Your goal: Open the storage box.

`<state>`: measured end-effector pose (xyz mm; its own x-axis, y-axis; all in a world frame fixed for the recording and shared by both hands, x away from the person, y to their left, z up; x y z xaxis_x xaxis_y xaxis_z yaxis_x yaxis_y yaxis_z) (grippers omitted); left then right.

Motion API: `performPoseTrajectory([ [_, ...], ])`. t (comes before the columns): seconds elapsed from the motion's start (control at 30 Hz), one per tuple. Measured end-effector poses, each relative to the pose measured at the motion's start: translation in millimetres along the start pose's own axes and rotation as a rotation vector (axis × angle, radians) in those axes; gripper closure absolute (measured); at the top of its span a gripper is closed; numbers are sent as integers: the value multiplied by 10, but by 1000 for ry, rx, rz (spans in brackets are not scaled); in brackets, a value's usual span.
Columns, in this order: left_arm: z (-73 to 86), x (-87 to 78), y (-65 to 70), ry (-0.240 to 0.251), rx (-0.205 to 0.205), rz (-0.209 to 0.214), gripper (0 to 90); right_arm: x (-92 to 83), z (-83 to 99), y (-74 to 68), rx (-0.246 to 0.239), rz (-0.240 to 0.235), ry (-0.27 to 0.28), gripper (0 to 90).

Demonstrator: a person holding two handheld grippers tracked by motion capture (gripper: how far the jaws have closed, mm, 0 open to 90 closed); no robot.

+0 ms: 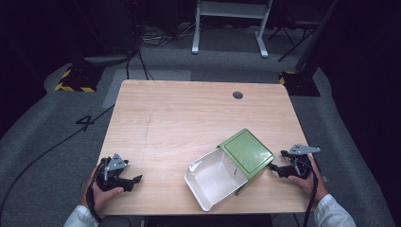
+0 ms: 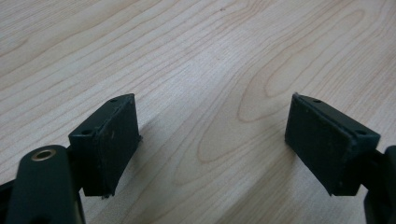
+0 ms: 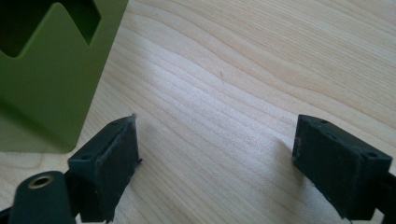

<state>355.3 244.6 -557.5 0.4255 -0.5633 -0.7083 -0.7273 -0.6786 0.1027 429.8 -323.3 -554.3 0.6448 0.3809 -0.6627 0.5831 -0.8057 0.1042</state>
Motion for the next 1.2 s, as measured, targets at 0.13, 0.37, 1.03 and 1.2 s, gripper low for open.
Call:
performPoseTrajectory([
  [0.13,0,1,0,1,-2,0,175,0,0,0,0,0,0,144],
  [0.37,-11,12,-5,1,-7,2,174,0,0,0,0,0,0,144],
  [1.03,-25,20,-31,-1,-6,-2,174,4,-4,0,0,1,-1,143],
  [1.2,-25,21,-31,0,-7,-1,174,4,-4,-2,1,0,-1,144],
])
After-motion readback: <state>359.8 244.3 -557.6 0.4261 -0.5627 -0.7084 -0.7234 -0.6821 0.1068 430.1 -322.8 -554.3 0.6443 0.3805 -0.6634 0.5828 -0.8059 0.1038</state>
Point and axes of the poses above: each handheld gripper's, and its own axes: x roughly forward along the jaws, z roughly out of its underside, y roughly to its right, the point moved 7 cm from there along x, roughly forward along the jaws, and after that the axes turned 8 degrees about z, right-handed, at the moved point
